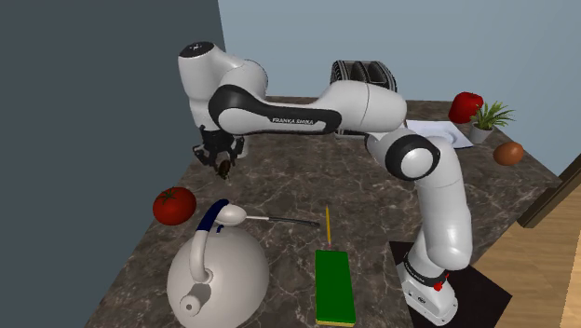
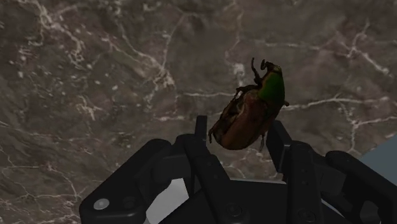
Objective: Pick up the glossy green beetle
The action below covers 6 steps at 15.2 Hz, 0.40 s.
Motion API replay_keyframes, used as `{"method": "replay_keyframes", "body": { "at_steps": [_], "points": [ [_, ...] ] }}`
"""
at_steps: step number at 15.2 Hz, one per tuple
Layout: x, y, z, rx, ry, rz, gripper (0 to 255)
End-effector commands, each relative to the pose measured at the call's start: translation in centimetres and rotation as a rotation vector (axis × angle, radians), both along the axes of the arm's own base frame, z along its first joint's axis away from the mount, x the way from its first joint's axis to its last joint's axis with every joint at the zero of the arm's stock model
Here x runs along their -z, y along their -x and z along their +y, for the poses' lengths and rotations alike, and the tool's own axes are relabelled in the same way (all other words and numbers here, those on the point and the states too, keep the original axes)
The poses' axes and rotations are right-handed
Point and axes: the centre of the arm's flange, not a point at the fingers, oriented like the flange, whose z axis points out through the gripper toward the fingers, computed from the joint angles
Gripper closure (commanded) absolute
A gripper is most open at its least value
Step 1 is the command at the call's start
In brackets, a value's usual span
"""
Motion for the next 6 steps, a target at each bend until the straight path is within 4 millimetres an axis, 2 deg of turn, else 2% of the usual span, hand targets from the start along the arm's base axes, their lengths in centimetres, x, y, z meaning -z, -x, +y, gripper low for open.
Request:
{"method": "replay_keyframes", "body": {
  "at_steps": [1,4,6],
  "points": [
    [-1.1,-0.1,0.0,0.001,0.000,0.001,255],
    [-2.7,-0.1,0.0,0.001,0.000,0.001,255],
    [-2.8,-0.1,0.0,0.001,0.000,0.001,255]
  ]
}}
